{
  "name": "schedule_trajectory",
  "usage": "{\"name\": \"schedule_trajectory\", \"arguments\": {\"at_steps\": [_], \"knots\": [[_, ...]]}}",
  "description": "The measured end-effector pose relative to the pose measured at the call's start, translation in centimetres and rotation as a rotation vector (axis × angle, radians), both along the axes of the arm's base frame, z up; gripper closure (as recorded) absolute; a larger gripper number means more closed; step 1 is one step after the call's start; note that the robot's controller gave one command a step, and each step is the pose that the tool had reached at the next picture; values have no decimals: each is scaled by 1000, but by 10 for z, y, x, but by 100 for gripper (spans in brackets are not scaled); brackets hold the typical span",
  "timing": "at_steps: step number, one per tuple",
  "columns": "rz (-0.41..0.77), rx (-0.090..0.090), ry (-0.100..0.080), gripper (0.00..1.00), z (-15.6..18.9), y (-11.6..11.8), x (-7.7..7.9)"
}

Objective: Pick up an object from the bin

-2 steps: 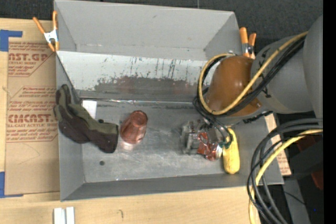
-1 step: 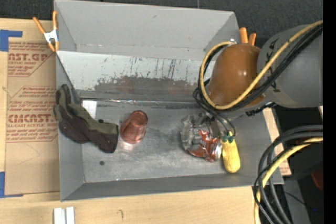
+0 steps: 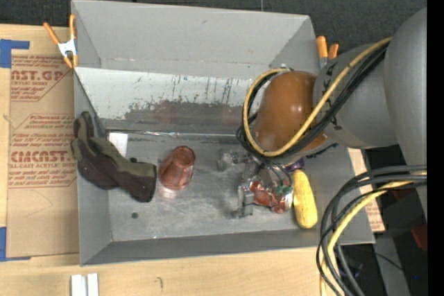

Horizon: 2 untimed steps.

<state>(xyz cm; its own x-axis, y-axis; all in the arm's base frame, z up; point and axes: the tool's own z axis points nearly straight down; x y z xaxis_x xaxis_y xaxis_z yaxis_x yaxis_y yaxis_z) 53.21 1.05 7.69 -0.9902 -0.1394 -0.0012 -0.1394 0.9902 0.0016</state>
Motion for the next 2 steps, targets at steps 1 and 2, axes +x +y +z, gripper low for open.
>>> {"name": "schedule_trajectory", "arguments": {"at_steps": [1,2], "knots": [[1,0,1,0,-1,1,0],[81,-1,2,0,17,-36,-13]]}}
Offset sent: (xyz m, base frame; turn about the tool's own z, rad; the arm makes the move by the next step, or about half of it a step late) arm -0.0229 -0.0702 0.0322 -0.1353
